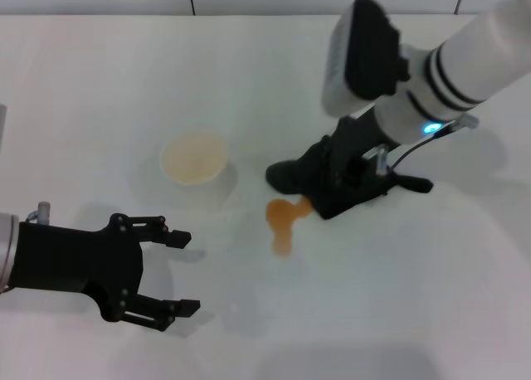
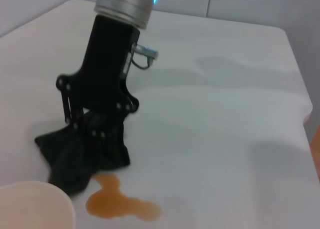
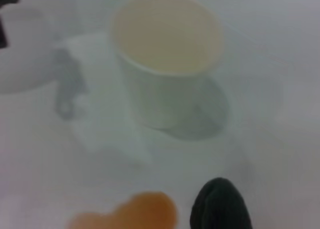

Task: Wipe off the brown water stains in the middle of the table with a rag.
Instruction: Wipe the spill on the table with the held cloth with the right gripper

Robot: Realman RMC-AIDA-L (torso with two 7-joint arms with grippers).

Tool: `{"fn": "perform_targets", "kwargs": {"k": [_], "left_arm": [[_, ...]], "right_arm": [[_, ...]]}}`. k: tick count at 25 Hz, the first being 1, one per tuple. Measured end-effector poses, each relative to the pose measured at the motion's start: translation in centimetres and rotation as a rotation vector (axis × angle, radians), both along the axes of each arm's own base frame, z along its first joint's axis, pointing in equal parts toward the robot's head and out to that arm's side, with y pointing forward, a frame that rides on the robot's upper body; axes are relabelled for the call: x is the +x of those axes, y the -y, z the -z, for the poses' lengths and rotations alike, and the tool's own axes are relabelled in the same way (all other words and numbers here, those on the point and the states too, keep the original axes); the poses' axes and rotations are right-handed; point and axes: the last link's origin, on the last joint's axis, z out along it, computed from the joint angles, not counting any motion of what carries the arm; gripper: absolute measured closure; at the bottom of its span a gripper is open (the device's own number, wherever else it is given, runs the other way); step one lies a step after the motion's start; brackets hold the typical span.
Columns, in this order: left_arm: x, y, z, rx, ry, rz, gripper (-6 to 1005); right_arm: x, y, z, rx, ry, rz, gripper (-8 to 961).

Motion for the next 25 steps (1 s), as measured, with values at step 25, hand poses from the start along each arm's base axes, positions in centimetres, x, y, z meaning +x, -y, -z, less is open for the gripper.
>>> {"fn": "perform_targets", "kwargs": {"k": [25], "left_arm": [[0.3,-0.1,-0.4,-0.008,0.008,-0.008,109]], "right_arm": [[-0.3,1.3,0.8,-0.031,0.023,-0.085,867]]}}
